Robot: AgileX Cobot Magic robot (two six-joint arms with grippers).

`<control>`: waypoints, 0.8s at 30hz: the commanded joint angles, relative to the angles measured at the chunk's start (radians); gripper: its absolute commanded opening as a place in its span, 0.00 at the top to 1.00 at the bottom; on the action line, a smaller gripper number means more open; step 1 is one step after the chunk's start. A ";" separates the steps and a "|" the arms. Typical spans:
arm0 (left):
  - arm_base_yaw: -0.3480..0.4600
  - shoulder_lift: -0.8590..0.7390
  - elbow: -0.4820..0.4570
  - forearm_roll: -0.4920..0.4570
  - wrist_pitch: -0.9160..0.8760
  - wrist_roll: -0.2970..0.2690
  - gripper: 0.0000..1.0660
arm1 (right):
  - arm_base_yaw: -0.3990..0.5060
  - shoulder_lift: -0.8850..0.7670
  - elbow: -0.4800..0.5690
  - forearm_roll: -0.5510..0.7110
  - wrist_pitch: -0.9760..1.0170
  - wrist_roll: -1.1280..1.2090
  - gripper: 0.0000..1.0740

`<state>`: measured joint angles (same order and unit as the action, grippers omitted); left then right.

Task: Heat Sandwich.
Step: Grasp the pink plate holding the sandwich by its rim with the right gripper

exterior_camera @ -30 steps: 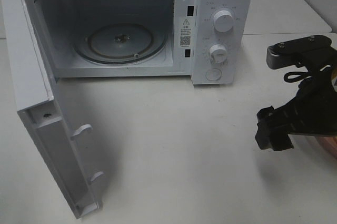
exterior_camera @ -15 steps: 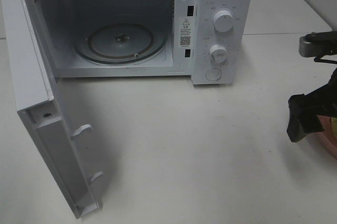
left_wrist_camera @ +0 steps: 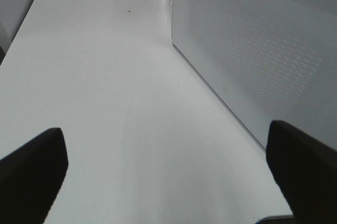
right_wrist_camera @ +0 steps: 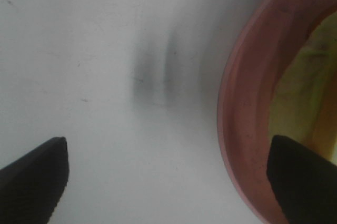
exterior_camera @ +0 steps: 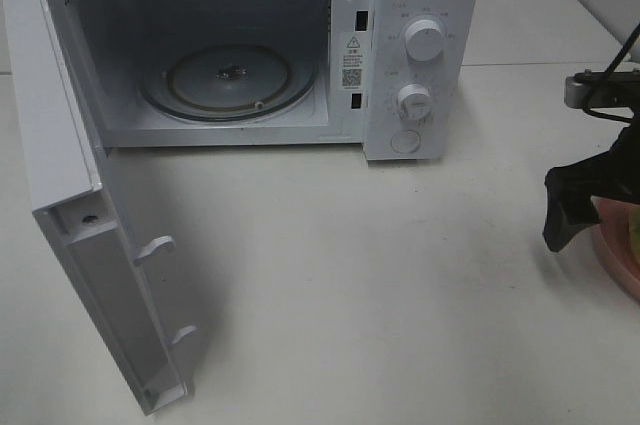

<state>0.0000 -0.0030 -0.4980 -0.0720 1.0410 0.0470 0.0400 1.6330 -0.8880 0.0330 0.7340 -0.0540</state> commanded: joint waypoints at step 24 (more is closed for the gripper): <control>0.001 -0.027 0.004 0.000 -0.004 -0.005 0.08 | -0.007 0.215 -0.037 -0.099 -0.097 -0.014 0.23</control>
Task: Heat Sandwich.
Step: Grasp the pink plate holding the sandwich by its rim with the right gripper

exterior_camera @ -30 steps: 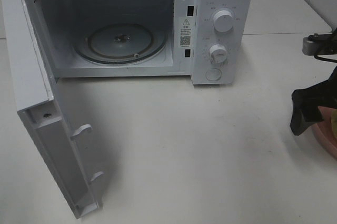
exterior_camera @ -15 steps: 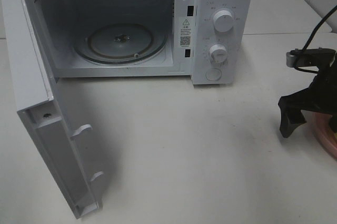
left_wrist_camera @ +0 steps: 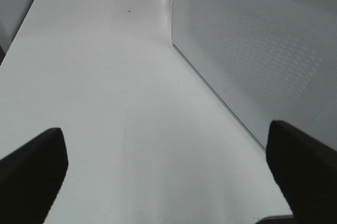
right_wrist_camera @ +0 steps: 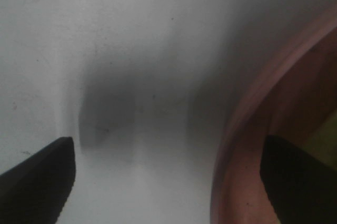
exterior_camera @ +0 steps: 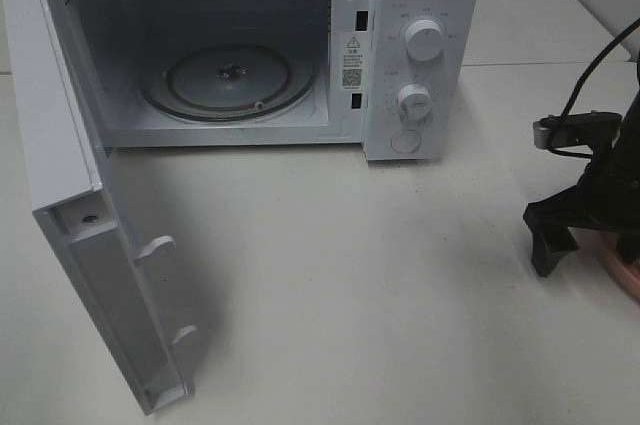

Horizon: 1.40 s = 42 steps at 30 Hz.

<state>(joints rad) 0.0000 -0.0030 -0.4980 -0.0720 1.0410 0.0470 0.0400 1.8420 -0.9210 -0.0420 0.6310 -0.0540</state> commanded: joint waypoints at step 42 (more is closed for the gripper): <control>0.001 -0.027 0.004 0.000 -0.004 -0.005 0.08 | 0.138 -0.058 -0.004 -0.373 0.172 0.386 1.00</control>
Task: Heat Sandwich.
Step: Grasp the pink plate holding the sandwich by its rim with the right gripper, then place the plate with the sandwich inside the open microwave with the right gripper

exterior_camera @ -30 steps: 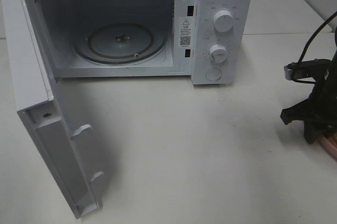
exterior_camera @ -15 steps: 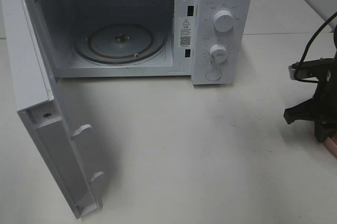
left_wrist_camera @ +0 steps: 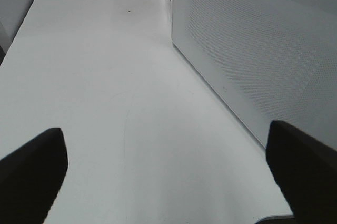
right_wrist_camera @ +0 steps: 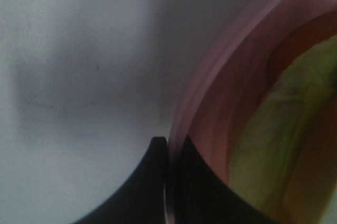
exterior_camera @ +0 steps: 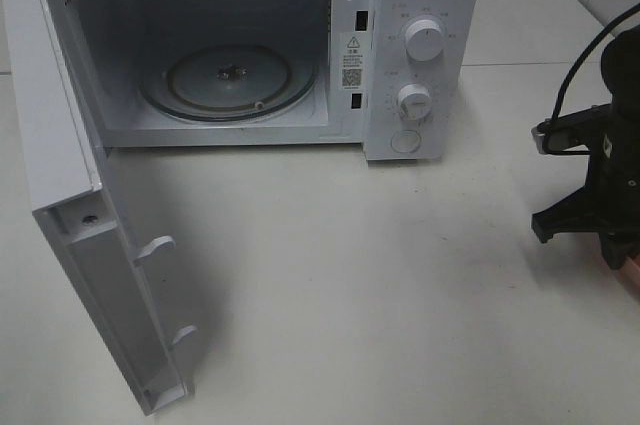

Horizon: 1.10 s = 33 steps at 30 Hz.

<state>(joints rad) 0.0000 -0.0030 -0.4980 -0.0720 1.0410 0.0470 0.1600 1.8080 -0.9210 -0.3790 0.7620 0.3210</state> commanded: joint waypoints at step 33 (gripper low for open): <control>0.001 -0.027 0.004 0.000 -0.004 -0.005 0.08 | 0.210 -0.408 0.165 0.022 0.209 -0.008 1.00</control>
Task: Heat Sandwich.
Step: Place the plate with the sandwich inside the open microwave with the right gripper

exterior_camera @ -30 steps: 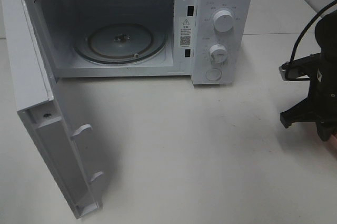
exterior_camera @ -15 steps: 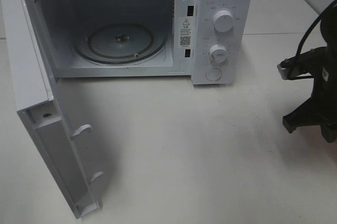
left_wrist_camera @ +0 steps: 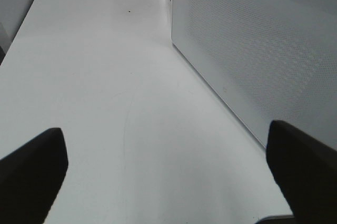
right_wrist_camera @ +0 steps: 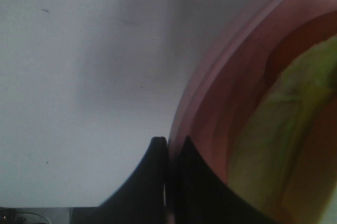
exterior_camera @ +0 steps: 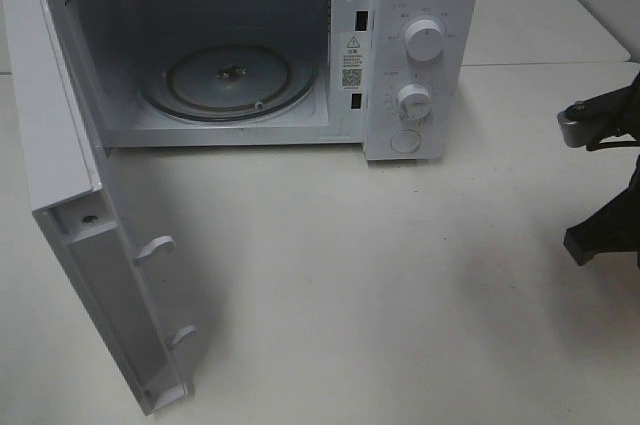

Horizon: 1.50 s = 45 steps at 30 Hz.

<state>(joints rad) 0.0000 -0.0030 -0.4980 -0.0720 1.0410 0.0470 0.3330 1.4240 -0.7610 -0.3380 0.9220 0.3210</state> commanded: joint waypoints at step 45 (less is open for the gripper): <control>0.001 -0.027 0.004 0.000 -0.004 -0.005 0.08 | 0.697 -0.042 0.011 -0.071 0.086 -0.112 1.00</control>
<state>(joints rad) 0.0000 -0.0030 -0.4980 -0.0720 1.0410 0.0470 1.0150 1.3910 -0.7520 -0.3700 0.9930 0.2280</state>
